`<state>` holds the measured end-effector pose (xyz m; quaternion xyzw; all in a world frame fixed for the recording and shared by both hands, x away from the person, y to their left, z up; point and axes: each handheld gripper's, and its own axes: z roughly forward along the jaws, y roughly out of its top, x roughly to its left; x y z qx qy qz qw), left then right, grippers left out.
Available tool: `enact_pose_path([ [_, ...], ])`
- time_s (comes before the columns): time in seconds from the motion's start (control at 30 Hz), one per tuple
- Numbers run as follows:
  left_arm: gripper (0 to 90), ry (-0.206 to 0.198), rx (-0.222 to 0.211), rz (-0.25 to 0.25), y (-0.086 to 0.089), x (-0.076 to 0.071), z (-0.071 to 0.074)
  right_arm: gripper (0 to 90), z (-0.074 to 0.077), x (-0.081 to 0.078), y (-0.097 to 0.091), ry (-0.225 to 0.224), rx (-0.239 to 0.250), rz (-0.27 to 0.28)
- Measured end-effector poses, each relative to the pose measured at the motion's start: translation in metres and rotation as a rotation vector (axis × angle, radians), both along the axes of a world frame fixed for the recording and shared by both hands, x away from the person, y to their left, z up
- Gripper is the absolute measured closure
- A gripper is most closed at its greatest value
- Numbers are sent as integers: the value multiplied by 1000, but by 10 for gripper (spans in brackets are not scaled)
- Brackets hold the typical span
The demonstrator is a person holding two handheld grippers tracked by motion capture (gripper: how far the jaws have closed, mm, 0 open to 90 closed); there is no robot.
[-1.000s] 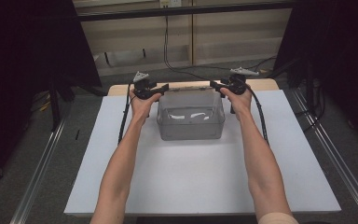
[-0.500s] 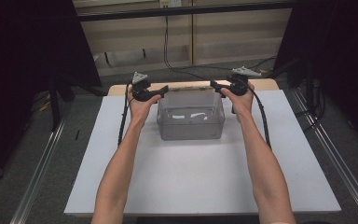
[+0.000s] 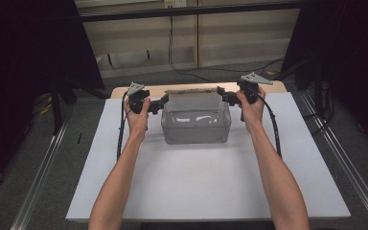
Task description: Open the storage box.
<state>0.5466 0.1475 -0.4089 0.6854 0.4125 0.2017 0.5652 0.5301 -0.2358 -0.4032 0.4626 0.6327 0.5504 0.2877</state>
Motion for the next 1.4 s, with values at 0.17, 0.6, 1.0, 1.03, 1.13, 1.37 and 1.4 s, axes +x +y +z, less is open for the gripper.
enact_pose_path([
  [0.17, 34, -49, 26, -7, 2, -18, 8, 27, 2, -13, 4, -20, -8, -4],
  [0.6, 32, -118, 44, -13, 9, -60, 14, 40, 5, -49, 9, -63, -46, -4],
  [1.0, 33, -146, 28, -1, 19, -103, 16, 10, 9, -90, -6, -93, -81, -33],
  [1.03, 33, -152, 35, -2, 20, -106, 15, 10, 10, -94, -7, -99, -80, -32],
  [1.13, 32, -172, 45, 18, 25, -117, 11, 9, 11, -110, -9, -110, -95, -33],
  [1.37, 32, -157, 51, 48, 43, -142, -3, 8, 0, -147, -18, -116, -103, -65],
  [1.4, 32, -146, 39, 56, 44, -146, -5, 8, -2, -153, -19, -119, -102, -75],
])
